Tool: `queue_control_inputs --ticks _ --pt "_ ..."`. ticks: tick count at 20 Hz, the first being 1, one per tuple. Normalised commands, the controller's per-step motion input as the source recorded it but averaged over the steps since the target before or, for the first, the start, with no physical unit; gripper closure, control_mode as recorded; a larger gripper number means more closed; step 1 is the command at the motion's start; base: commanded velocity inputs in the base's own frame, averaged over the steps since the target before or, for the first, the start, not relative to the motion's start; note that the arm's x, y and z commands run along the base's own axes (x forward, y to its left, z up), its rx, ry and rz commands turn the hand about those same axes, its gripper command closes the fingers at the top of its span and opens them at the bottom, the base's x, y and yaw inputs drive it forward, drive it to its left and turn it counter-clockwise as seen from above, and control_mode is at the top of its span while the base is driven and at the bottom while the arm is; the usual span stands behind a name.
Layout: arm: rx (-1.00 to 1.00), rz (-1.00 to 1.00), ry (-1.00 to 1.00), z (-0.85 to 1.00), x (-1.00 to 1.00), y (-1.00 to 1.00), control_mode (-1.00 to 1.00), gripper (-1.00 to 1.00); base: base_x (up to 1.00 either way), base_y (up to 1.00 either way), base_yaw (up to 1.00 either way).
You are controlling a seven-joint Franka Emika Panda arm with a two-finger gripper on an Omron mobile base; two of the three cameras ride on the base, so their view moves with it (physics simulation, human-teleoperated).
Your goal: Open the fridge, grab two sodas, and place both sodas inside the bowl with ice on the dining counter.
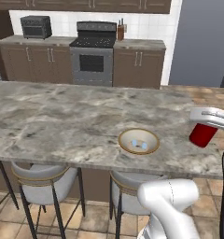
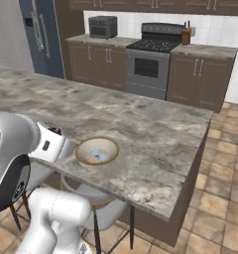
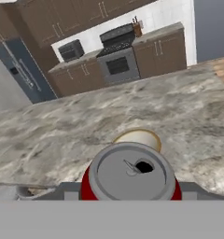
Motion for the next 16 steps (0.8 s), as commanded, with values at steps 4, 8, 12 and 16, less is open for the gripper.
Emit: queue_control_inputs --ticks 4,8,12,16 --pt "0.0 0.0 0.0 0.0 0.0 0.0 1.0 1.0 0.81 0.2 -0.44" --pt "0.0 -0.38 0.11 -0.02 0.99 0.07 -1.0 1.0 0.0 0.0 0.0" --pt "0.0 -0.15 0.22 -0.01 1.0 0.05 -1.0 1.0 0.0 0.0 0.0" --pt "0.0 0.06 0.41 -0.32 1.0 0.0 -1.0 1.0 0.0 0.0 0.0"
